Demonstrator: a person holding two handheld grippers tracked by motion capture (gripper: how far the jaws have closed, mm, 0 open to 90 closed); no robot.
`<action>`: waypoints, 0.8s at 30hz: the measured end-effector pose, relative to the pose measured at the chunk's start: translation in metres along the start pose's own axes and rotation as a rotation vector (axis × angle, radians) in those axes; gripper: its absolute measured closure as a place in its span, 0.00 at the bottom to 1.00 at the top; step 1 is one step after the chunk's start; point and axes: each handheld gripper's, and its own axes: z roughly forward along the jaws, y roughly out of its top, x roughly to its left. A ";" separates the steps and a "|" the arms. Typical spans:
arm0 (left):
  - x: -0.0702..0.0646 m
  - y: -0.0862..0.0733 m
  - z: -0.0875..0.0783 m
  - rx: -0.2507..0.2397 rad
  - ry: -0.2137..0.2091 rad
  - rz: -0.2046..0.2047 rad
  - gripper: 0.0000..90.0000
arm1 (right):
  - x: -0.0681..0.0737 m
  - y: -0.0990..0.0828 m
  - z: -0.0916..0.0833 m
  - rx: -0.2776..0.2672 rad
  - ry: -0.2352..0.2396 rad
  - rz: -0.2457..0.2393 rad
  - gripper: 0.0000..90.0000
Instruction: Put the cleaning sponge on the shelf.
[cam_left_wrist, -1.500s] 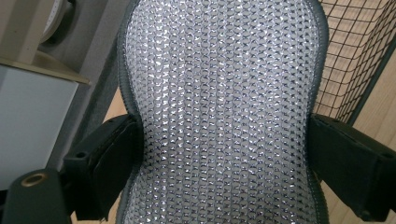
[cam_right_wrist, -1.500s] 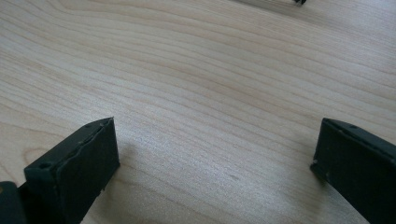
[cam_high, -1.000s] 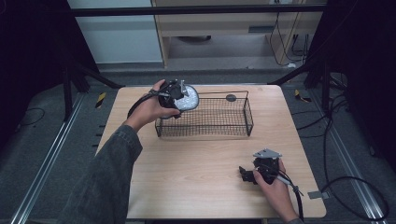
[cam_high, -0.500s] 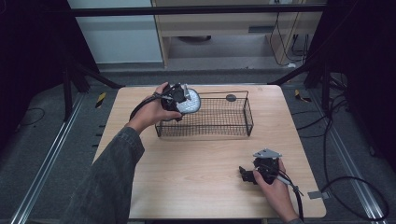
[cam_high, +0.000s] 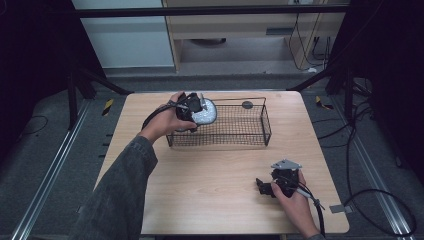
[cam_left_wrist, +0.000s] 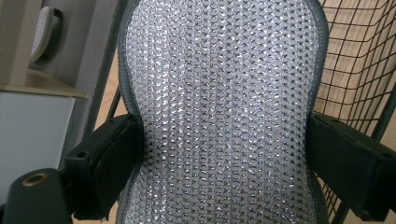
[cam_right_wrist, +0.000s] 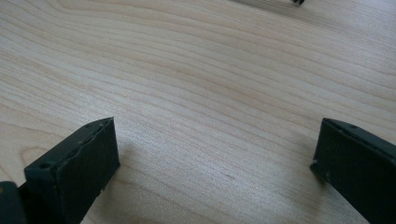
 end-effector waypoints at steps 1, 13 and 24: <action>0.000 0.000 0.000 0.000 0.000 0.000 0.11 | 0.000 0.000 0.000 -0.001 0.000 0.000 0.00; -0.003 -0.006 0.009 0.002 -0.019 -0.021 0.10 | 0.000 0.000 0.000 0.001 0.000 0.000 0.00; -0.001 -0.009 0.010 -0.026 -0.040 -0.081 0.06 | 0.000 0.000 0.000 0.000 0.000 0.003 0.00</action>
